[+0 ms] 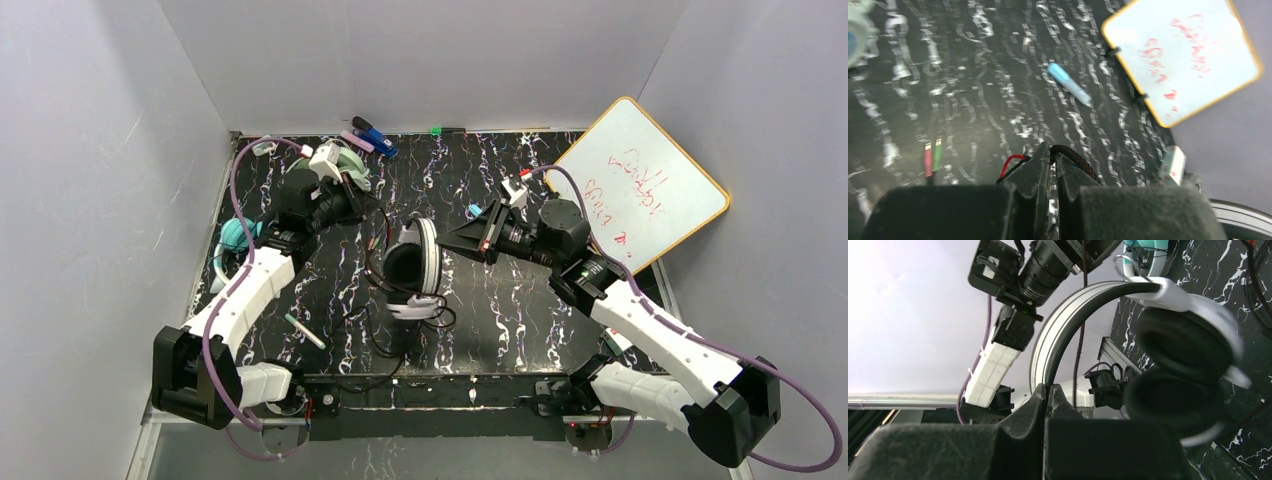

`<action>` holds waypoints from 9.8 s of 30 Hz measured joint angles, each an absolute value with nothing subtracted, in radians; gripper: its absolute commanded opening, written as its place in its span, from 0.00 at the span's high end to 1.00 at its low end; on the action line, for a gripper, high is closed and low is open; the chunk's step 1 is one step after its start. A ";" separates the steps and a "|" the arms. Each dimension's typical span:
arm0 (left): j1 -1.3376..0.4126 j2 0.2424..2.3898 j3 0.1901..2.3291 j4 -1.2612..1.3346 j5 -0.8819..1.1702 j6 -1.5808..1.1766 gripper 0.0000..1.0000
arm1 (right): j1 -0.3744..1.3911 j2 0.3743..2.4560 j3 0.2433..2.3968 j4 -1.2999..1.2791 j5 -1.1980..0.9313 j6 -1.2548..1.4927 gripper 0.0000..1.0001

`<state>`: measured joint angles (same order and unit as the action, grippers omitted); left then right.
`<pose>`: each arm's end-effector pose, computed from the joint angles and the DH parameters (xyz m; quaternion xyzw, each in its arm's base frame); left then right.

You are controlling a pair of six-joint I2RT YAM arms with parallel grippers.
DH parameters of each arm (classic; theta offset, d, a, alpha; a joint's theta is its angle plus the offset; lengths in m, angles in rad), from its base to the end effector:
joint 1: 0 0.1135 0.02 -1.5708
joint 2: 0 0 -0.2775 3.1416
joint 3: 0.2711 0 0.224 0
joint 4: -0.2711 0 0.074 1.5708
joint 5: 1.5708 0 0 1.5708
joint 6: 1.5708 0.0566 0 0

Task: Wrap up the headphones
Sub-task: Wrap the headphones cable around the headphones.

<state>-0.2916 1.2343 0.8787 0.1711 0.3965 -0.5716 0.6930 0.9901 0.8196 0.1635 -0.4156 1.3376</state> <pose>0.2577 -0.1002 0.3334 0.0194 0.7644 -0.3997 0.5056 0.1519 0.1558 0.3671 0.0820 0.7046 0.6630 0.2392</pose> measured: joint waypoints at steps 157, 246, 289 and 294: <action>-0.973 1.865 1.648 -0.446 0.037 -0.197 1.00 | 0.601 0.817 0.625 -1.028 0.201 1.038 0.40; -0.644 1.866 1.600 -0.550 0.116 -0.154 1.00 | 0.727 1.124 0.570 -0.599 0.270 1.013 0.68; -0.664 1.971 1.872 -0.646 0.158 -0.129 1.00 | 0.745 1.117 0.772 -0.667 0.285 0.774 0.99; -0.763 1.940 1.869 -0.655 0.121 -0.131 1.00 | 0.747 1.126 0.825 -0.683 0.260 0.772 0.99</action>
<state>-0.7631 1.9404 1.8687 -0.6552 0.1215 -0.1314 0.7467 1.1259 0.8249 -0.6834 0.2600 0.7723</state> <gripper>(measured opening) 0.021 0.054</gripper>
